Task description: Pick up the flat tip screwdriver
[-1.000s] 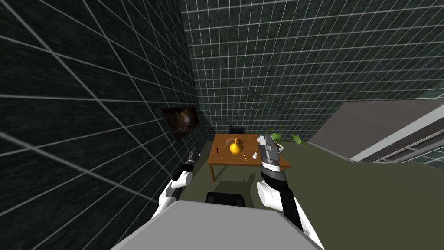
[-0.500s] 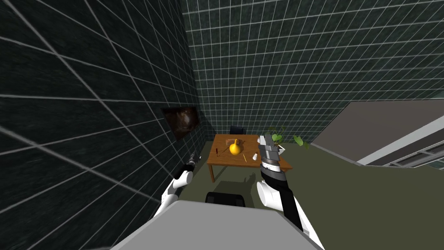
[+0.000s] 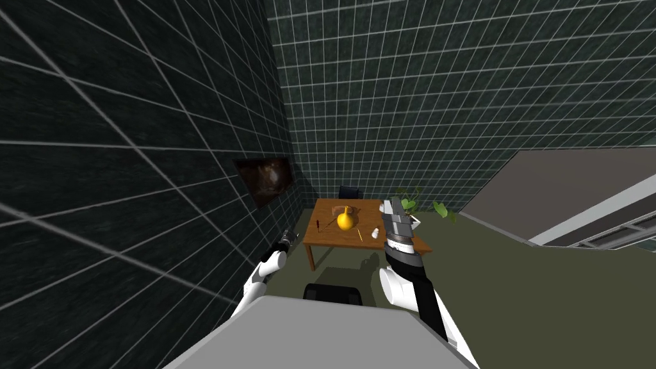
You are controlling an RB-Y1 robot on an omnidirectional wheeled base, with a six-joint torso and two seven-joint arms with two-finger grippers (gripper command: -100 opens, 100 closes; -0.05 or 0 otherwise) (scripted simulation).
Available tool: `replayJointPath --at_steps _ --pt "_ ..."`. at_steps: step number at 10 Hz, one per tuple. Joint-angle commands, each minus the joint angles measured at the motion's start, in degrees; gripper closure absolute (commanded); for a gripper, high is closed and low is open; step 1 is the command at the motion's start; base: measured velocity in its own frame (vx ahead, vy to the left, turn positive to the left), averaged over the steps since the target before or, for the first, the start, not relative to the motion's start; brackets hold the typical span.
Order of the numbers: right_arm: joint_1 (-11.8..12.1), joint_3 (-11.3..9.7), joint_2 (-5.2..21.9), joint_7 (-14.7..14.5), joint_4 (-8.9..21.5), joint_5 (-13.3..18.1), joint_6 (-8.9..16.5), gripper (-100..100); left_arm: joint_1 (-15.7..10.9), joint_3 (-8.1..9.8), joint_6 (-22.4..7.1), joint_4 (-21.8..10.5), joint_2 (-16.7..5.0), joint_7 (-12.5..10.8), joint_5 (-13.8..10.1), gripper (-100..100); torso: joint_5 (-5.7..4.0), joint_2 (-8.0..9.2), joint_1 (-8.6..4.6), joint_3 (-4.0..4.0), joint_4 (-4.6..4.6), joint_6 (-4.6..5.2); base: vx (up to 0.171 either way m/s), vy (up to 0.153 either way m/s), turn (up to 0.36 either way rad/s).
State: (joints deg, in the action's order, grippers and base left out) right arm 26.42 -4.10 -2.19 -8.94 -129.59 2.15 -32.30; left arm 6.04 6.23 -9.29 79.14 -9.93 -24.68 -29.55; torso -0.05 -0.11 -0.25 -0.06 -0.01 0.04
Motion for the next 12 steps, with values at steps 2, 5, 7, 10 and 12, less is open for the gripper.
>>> replayJointPath --at_steps 2,5,7,10,12 --pt "0.0 0.0 0.0 0.0 0.0 0.0 0.0 0 -1.65 0.34 -1.48 -3.74 0.89 -2.17 -2.17 -100 0.0 -0.04 -0.03 -0.02 -0.01 0.0 0.049 -0.062 -0.011" --pt "0.0 0.0 0.0 0.0 0.0 0.0 0.0 0 -3.73 0.82 -2.81 -7.95 3.48 -4.79 -4.82 -100 -0.04 -0.09 -0.18 -0.05 -0.02 0.01 0.075 -0.099 -0.036" --pt "0.01 -0.01 -0.01 0.0 0.0 0.0 0.0 0 -4.53 1.0 -3.1 -9.33 5.34 -5.7 -5.73 -100 -0.06 -0.26 -0.25 -0.15 -0.06 0.02 0.092 -0.094 -0.047" --pt "0.0 0.0 0.0 0.0 0.0 0.0 0.0 0 -5.36 1.18 -3.21 -10.5 8.7 -6.53 -6.55 -100 0.0 -0.08 0.03 -0.05 -0.02 0.0 0.054 -0.038 -0.03" --pt "0.0 0.0 0.0 0.0 0.0 0.0 0.0 0 -5.63 1.35 -3.45 -10.61 9.34 -6.62 -6.52 -100 0.01 -0.06 0.07 -0.03 -0.01 0.0 0.039 -0.018 -0.014"
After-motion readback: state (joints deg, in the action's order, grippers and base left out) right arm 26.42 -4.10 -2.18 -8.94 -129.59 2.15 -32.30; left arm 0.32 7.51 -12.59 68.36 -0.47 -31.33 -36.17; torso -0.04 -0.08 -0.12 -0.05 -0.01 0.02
